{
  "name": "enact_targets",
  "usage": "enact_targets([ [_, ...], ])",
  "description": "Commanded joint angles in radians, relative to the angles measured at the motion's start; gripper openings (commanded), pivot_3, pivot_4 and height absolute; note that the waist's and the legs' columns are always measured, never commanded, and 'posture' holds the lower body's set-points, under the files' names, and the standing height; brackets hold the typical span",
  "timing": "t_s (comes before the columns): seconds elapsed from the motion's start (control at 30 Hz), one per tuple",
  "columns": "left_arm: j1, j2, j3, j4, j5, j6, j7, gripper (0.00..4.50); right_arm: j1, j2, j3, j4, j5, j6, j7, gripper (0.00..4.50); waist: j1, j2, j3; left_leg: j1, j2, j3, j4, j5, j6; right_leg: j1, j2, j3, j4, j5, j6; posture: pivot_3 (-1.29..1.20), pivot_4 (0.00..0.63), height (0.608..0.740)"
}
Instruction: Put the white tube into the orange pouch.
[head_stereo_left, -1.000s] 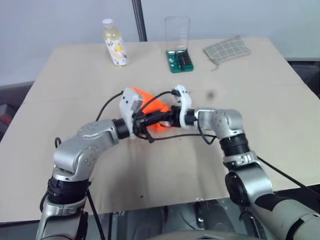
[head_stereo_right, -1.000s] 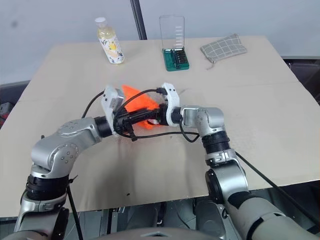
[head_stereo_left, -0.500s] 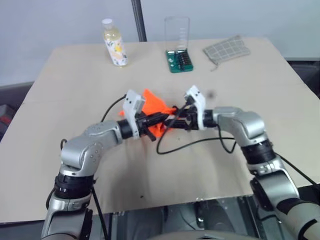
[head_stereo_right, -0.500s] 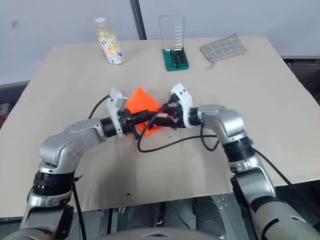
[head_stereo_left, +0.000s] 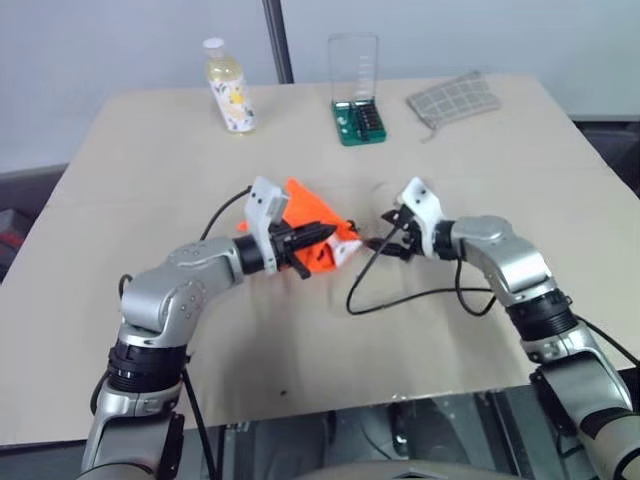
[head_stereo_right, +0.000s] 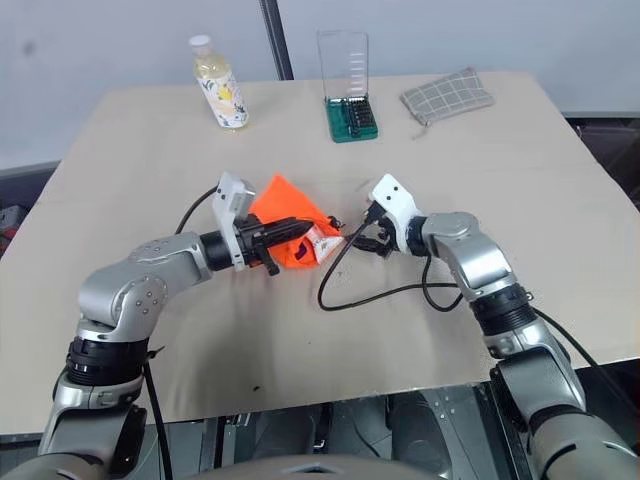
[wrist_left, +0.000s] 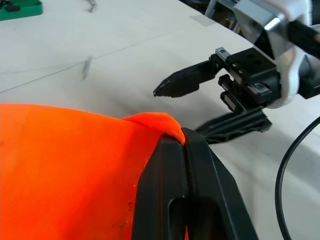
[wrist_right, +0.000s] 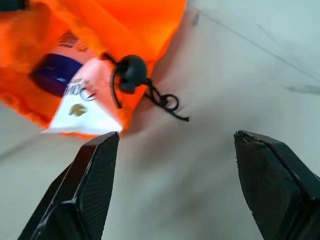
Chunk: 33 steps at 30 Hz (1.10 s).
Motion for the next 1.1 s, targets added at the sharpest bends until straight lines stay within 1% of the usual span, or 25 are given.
enact_targets([
  [0.03,-0.003,0.001,0.015,-0.012,0.000,-0.011,-0.008,0.00,0.012,-0.030,0.054,-0.053,-0.050,-0.062,0.051,3.71,0.002,0.000,0.000,0.000,0.000,0.000,0.000,0.000,0.000,0.000,0.000,0.000,0.000,0.000,0.000,0.00,0.150,0.740],
  [0.2,0.000,0.000,0.015,-0.013,0.001,-0.010,-0.008,0.00,0.018,-0.010,0.084,-0.084,-0.063,-0.039,0.065,3.71,0.002,0.000,0.000,0.000,0.000,0.000,0.000,0.000,0.000,0.000,0.000,0.000,-0.001,0.000,0.000,0.00,0.150,0.740],
  [0.27,0.004,-0.001,0.016,-0.018,0.000,-0.008,-0.006,0.00,0.005,0.009,0.089,-0.068,-0.078,-0.035,0.047,3.71,0.000,0.000,0.000,0.000,0.000,0.000,0.000,0.000,0.000,0.000,0.000,0.000,0.000,0.000,0.000,0.00,0.150,0.740],
  [0.33,0.008,-0.002,0.015,-0.022,0.000,-0.009,-0.006,0.00,-0.021,0.040,0.079,-0.036,-0.093,-0.022,0.009,3.71,0.000,0.000,0.000,0.000,0.000,-0.001,0.000,0.000,0.000,0.000,0.000,-0.001,0.001,0.000,0.000,0.00,0.150,0.740],
  [0.4,0.014,-0.004,0.008,-0.029,0.003,-0.012,-0.007,0.00,-0.059,0.084,0.043,-0.005,-0.091,0.004,-0.049,3.71,-0.002,0.000,0.000,0.000,0.000,0.000,0.000,0.000,0.000,0.000,0.000,0.000,0.001,0.000,0.000,0.00,0.150,0.740],
  [0.5,0.024,-0.007,-0.004,-0.042,0.007,-0.015,-0.009,0.00,-0.087,0.119,0.008,0.001,-0.073,0.036,-0.072,3.71,-0.001,0.000,0.000,0.000,0.000,-0.001,0.000,0.000,0.000,0.000,0.000,0.000,0.001,0.000,0.000,0.00,0.150,0.740],
  [0.6,0.044,-0.003,-0.019,-0.044,0.024,-0.030,-0.018,0.00,-0.071,0.093,0.022,-0.008,-0.082,0.039,-0.041,3.71,0.005,0.000,0.000,0.000,0.000,-0.002,0.000,0.000,0.000,0.000,0.000,-0.001,0.001,0.000,0.000,0.00,0.150,0.740],
  [0.67,0.068,0.012,-0.046,-0.044,0.066,-0.062,-0.032,0.00,-0.046,0.038,0.025,-0.039,-0.065,0.056,0.021,3.71,0.009,0.000,0.000,-0.001,0.000,-0.001,0.000,0.000,0.000,0.000,0.000,-0.001,0.000,0.000,0.000,0.00,0.150,0.740],
  [0.8,0.095,0.003,-0.062,-0.046,0.095,-0.096,-0.034,0.00,-0.030,-0.024,-0.024,-0.051,-0.012,0.102,0.077,3.71,0.013,0.000,0.000,-0.002,0.000,0.000,0.000,0.000,0.000,-0.002,-0.001,0.000,-0.001,0.000,0.000,0.00,0.150,0.740],
  [0.9,0.120,-0.010,-0.084,-0.047,0.129,-0.124,-0.029,0.00,-0.034,-0.003,-0.117,-0.011,0.058,0.174,0.048,3.71,0.012,0.000,0.000,-0.003,0.000,0.000,0.000,0.000,0.000,-0.003,0.000,-0.001,0.000,0.000,0.000,0.00,0.150,0.740],
  [1.0,0.137,-0.022,-0.106,-0.049,0.155,-0.143,-0.025,0.00,-0.031,0.046,-0.185,0.005,0.108,0.217,0.007,3.71,0.011,0.000,0.000,-0.002,0.000,-0.001,0.000,-0.002,0.003,-0.002,0.000,0.000,0.001,0.000,0.000,0.00,0.150,0.740],
  [1.03,0.143,-0.025,-0.110,-0.051,0.160,-0.146,-0.025,0.00,-0.027,0.054,-0.188,0.006,0.106,0.209,-0.001,3.71,0.011,0.000,0.000,-0.002,0.000,-0.001,0.000,-0.002,0.003,-0.002,0.000,0.000,0.001,0.000,0.000,0.00,0.150,0.740],
  [1.1,0.150,-0.024,-0.117,-0.048,0.176,-0.154,-0.027,0.00,0.006,0.038,-0.114,0.013,0.022,0.069,0.002,3.71,0.012,0.000,0.000,-0.003,0.000,-0.001,0.000,-0.002,0.003,-0.003,0.000,0.000,0.001,0.000,0.000,0.00,0.150,0.740],
])
